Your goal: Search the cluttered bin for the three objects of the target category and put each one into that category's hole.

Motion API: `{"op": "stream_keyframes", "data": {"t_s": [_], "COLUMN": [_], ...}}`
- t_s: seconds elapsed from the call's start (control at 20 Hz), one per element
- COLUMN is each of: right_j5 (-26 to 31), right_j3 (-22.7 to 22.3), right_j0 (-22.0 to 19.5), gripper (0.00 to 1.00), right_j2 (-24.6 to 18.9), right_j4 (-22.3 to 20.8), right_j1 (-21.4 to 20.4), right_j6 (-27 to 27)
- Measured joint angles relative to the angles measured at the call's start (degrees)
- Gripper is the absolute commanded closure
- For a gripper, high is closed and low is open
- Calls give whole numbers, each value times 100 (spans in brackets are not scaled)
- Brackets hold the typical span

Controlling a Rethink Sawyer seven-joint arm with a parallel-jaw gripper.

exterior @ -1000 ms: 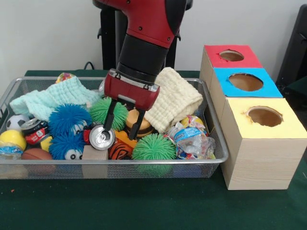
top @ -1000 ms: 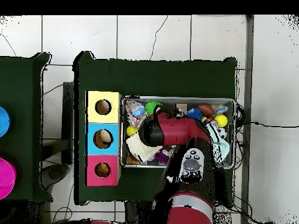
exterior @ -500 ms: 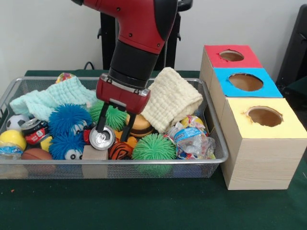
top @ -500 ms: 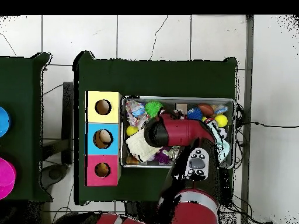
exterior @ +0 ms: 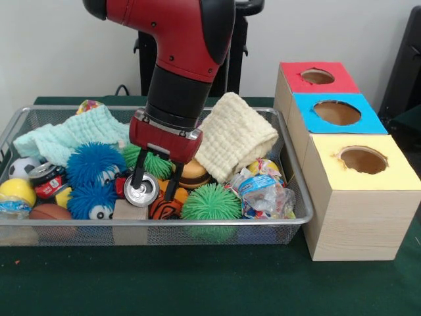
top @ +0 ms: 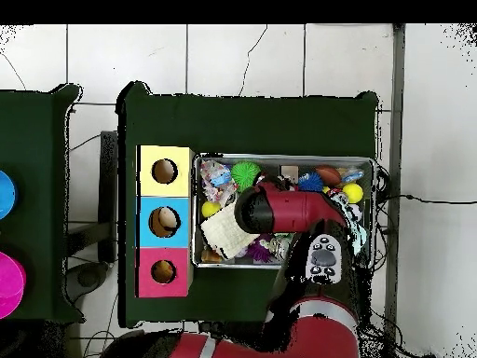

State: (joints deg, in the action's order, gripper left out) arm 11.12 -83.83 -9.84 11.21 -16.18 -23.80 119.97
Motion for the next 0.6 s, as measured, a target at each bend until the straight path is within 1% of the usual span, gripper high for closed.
{"op": "stream_keyframes", "data": {"t_s": [0.35, 0.6], "right_j5": [0, 1], "right_j3": [-8, -33], "right_j0": [-41, -118], "gripper": [0, 0], "right_j2": [-194, -484], "right_j4": [0, -1], "right_j1": [-46, -42], "right_j6": [0, 0]}}
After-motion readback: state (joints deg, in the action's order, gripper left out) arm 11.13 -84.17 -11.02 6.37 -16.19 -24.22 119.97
